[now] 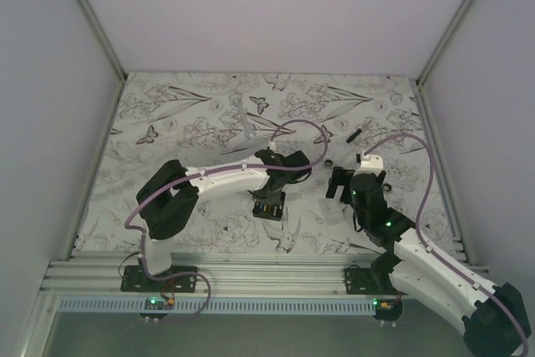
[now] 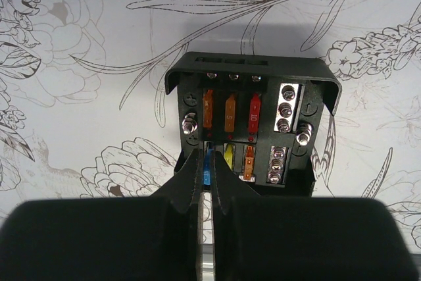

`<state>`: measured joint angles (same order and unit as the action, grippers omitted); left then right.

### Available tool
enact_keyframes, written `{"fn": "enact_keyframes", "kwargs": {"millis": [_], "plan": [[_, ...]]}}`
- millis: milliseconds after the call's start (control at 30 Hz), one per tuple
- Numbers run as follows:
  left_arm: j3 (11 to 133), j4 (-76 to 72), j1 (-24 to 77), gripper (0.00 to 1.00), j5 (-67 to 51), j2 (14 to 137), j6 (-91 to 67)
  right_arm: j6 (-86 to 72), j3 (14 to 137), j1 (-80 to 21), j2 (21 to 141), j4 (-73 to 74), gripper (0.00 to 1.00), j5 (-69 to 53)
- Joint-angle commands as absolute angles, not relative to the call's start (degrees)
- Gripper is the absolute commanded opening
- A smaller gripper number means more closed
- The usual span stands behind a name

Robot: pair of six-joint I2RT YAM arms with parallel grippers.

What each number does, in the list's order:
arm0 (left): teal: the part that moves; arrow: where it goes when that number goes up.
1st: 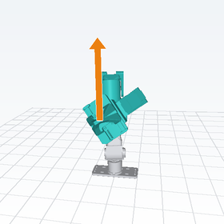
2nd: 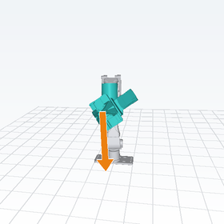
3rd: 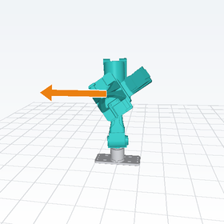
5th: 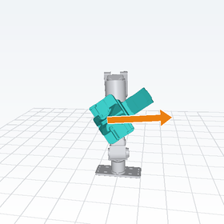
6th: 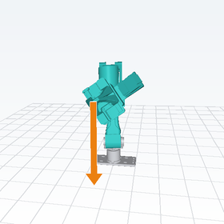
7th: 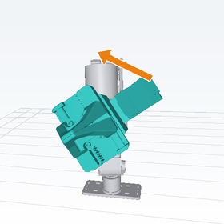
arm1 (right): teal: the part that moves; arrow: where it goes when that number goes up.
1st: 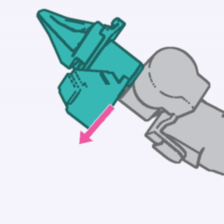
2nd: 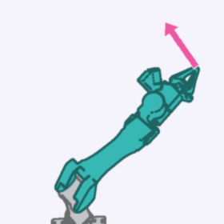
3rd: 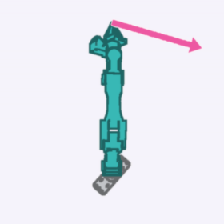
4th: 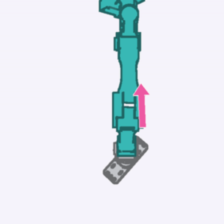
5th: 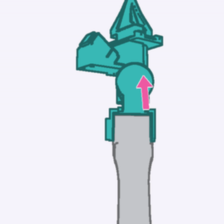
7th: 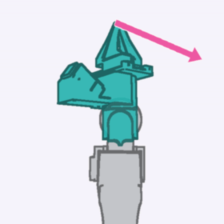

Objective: Snap on the fuse box
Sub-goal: Install the fuse at the fuse box base.

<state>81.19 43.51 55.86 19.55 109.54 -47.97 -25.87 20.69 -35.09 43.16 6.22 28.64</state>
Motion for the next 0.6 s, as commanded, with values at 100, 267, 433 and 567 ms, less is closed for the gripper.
{"fn": "enact_keyframes", "kwargs": {"millis": [100, 267, 433, 567], "plan": [[81.92, 46.25, 56.08, 0.00, 20.01, 111.26, -47.02, -25.58, 21.88, -34.80, 43.85, 4.57, 1.00, 28.24], [81.74, 46.46, 56.14, 0.00, 20.33, 109.67, -46.88, -25.49, 21.88, -34.84, 44.12, 4.48, 1.00, 28.04], [81.61, 46.67, 56.08, 0.00, 20.99, 107.78, -46.32, -25.46, 21.96, -34.79, 44.45, 4.31, 1.00, 27.84], [81.56, 46.81, 56.11, 0.00, 21.18, 107.99, -46.24, -25.40, 21.97, -34.80, 44.47, 4.26, 1.00, 27.71]]}}
